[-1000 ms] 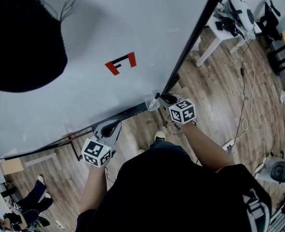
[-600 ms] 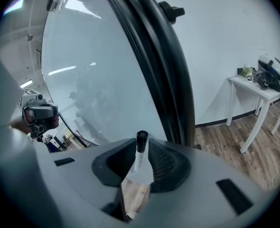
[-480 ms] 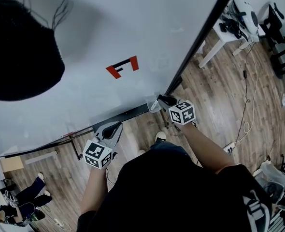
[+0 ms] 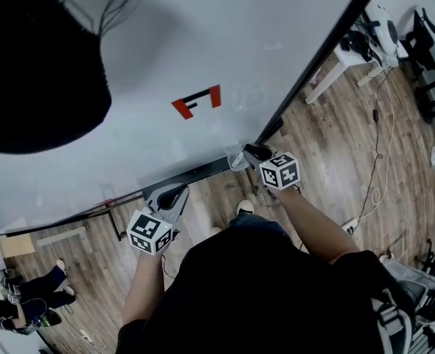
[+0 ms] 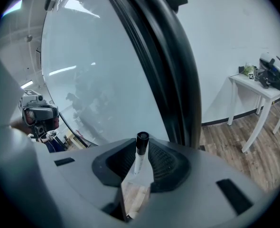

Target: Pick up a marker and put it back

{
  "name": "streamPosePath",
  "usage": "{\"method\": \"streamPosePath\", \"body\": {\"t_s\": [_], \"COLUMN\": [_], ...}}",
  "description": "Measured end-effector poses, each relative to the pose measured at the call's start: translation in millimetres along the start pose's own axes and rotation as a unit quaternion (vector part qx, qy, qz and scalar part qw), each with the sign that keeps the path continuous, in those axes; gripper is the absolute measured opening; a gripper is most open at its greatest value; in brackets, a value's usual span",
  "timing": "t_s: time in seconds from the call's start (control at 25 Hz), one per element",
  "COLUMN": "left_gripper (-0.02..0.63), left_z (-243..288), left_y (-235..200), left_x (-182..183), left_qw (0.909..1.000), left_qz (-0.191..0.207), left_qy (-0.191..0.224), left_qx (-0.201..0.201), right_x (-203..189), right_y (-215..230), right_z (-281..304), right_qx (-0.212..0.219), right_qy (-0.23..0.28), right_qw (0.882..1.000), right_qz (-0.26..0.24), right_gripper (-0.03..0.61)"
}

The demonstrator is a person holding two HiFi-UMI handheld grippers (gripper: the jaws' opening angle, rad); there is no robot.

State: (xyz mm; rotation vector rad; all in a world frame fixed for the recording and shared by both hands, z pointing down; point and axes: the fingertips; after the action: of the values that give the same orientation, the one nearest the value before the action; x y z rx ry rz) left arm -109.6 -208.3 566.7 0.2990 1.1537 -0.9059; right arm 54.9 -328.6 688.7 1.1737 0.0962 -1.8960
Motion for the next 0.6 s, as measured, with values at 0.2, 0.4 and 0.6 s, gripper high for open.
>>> {"method": "streamPosePath", "body": {"t_s": [0.2,0.4,0.6], "left_gripper": [0.014,0.014,0.015], "left_z": [-0.1,0.4,-2.2], "left_y": [-2.6,-1.5,2.1], "left_x": [-1.5,-2.4,-3.6], "left_qw": [1.0000,0.9999,0.9999], "left_qz": [-0.006,-0.007,-0.003], "left_qy": [-0.003,-0.006,-0.008], "left_qx": [0.000,-0.004,-0.009], "right_x": [0.2,2.3,5.0], "right_y": [-0.1,-1.1,-3.1], "right_z": [0.6,-1.1,-5.5], "right_qx": [-0.001,-0.003,-0.009], "right_qy": [-0.003,0.000,0.006], "right_qw": [1.000,1.000,1.000], "right_qz": [-0.002,-0.004,-0.006], "right_gripper": [0.077,0.075,0.071]}}
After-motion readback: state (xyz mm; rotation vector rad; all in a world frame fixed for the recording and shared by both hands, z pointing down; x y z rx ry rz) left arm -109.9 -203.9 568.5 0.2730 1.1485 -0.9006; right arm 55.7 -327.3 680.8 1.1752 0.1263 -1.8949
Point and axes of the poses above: the fingertips, and each gripper's own axes: z forward along the fingers, y to its right, x out of its top, and after that the axes turned 2 degrees about y, right-handed
